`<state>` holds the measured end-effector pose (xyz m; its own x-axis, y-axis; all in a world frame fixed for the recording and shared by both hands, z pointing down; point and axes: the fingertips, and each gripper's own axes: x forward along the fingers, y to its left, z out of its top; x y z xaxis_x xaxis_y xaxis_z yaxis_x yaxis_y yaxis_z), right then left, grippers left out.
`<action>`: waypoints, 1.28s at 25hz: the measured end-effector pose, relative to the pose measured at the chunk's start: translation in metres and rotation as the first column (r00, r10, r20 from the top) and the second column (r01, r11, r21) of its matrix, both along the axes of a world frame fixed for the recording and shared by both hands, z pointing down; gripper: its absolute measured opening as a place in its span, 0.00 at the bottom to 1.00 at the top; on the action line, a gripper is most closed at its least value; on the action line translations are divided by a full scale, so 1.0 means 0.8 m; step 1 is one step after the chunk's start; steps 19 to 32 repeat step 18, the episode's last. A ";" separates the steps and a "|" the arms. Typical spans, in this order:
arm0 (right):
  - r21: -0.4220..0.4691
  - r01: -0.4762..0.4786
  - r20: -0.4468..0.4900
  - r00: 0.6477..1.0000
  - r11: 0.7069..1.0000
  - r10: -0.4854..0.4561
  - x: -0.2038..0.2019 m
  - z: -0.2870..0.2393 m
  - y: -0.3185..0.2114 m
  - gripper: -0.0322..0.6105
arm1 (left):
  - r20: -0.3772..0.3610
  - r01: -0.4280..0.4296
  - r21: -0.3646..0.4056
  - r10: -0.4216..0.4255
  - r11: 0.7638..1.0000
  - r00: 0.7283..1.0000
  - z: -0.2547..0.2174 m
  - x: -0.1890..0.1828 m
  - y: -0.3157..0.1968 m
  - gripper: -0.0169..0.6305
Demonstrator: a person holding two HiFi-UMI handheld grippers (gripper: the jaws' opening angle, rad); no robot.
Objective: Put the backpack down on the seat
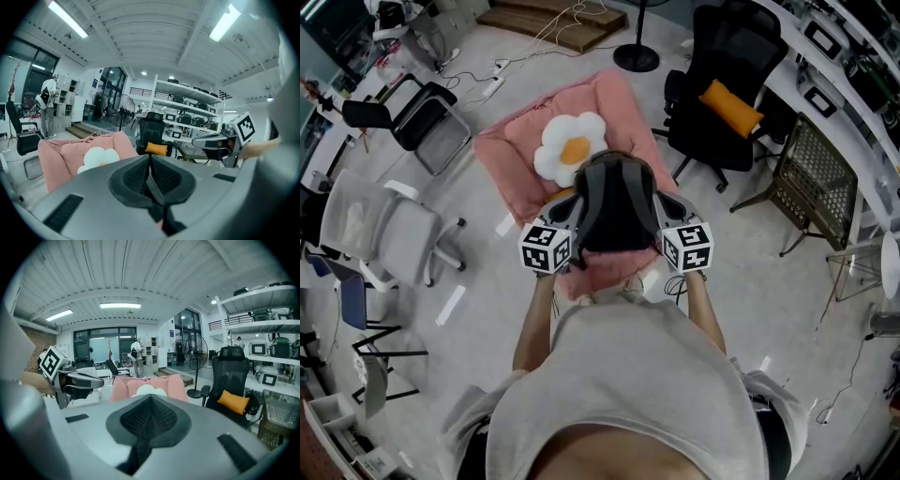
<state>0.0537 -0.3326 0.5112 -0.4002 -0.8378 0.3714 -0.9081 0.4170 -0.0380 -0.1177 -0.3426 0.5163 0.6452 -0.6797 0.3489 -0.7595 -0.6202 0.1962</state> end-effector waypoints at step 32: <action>-0.024 0.010 -0.009 1.000 1.000 -0.010 0.005 0.012 -0.011 0.05 | 0.004 0.002 -0.016 -0.002 1.000 1.000 0.010 0.010 -0.009 0.06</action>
